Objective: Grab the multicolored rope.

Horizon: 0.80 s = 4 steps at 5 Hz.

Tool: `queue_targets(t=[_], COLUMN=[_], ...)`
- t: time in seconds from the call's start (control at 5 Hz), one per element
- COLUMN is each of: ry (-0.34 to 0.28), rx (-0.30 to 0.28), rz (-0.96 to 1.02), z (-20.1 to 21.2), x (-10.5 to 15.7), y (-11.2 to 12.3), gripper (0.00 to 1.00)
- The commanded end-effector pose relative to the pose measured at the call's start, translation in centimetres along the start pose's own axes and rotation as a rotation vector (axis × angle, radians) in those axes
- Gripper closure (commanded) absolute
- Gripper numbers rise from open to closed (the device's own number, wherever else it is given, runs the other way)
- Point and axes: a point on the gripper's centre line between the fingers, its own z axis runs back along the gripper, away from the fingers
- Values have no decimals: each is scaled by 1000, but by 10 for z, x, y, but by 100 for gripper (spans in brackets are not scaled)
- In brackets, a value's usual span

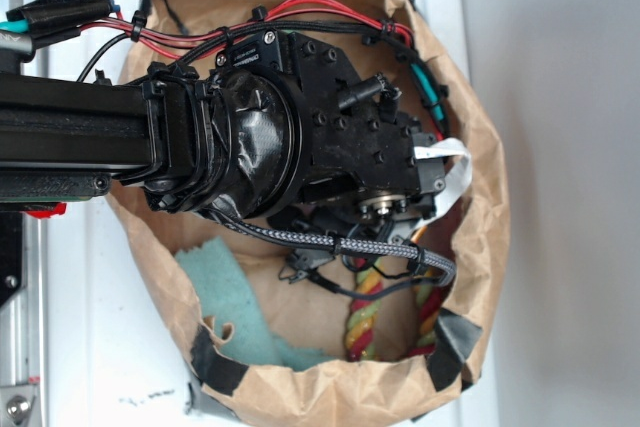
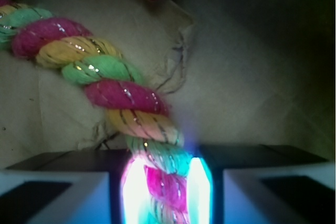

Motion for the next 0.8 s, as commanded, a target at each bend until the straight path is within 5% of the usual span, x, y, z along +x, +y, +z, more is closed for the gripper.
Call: queue_targets(t=[0.0,0.2,0.4,0.6], ry=[-43,-111,-145,-164], rx=[-65,-121,-104,41], rz=[233,302,431,550], z=[47,85,114,131], x=[-5,-14,-14,-12], y=[6,-3,2,15], gripper=[100,100,100,100])
